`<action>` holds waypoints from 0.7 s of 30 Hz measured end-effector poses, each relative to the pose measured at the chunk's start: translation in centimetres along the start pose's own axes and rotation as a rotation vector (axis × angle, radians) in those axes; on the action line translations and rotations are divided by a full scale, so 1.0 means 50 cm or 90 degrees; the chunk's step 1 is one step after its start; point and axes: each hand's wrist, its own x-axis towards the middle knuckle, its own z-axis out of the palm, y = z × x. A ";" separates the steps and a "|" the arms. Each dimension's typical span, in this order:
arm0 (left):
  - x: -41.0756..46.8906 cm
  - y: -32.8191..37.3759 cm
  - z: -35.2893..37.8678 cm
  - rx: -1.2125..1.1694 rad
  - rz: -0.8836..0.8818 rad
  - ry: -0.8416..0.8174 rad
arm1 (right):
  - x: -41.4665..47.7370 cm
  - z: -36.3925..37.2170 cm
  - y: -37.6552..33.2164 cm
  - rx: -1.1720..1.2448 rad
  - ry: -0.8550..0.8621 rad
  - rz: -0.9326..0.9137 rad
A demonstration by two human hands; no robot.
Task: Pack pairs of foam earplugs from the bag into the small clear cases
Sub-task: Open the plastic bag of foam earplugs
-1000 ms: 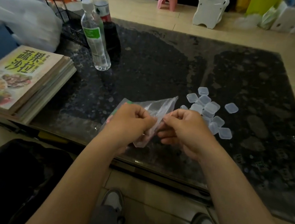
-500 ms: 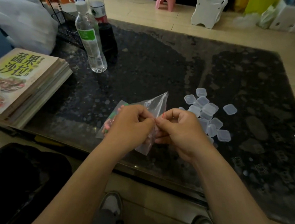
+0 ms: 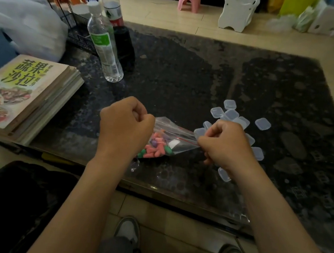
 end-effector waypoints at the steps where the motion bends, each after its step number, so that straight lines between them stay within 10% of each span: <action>1: -0.001 0.000 -0.001 0.002 0.012 -0.008 | -0.001 0.000 0.000 -0.013 0.007 -0.004; 10: -0.011 0.006 0.031 -0.179 0.011 -0.289 | -0.039 -0.009 -0.044 -0.098 0.076 -0.253; 21: 0.023 -0.093 0.032 0.129 -0.021 -0.270 | 0.011 0.002 0.007 -0.114 -0.132 0.055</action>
